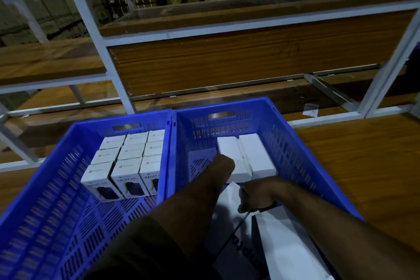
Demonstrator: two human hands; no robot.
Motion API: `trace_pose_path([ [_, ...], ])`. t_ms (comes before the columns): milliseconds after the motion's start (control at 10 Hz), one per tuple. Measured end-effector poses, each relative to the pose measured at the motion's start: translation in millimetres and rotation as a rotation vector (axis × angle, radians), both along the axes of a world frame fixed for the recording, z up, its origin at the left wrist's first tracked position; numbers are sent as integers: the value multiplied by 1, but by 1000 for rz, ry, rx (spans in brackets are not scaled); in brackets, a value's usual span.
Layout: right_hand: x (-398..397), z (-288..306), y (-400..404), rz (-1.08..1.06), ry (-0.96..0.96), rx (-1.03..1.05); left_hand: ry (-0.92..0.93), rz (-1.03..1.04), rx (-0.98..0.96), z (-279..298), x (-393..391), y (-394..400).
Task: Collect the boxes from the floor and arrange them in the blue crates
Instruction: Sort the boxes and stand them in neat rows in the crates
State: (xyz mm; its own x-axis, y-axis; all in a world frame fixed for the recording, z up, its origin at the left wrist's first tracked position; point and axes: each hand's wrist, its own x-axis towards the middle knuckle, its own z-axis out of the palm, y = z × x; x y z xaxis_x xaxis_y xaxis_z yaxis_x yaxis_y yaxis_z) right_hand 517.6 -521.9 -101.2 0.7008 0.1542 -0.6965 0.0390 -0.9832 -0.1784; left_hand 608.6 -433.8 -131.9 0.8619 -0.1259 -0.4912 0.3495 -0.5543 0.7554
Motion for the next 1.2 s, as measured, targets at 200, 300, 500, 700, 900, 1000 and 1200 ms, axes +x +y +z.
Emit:
trace_pose_path([
  [200,2,-7,-2,-91,-1,55,129,133,-46,5,4,1],
  [300,4,-12,-3,-196,-22,113,-167,-294,336,-4,4,1],
  [500,11,-24,-7,-341,-17,168,-229,-40,107,31,14,1],
  [700,10,-22,-5,-506,-26,223,-295,-285,308,58,2,42],
  [900,11,-23,-4,-718,-17,393,-271,-323,228,63,-16,68],
  [1000,11,-17,-2,-692,-104,427,-253,-265,104,60,-19,75],
  [1200,6,2,5,-735,-127,644,-221,-184,-125,58,-25,81],
])
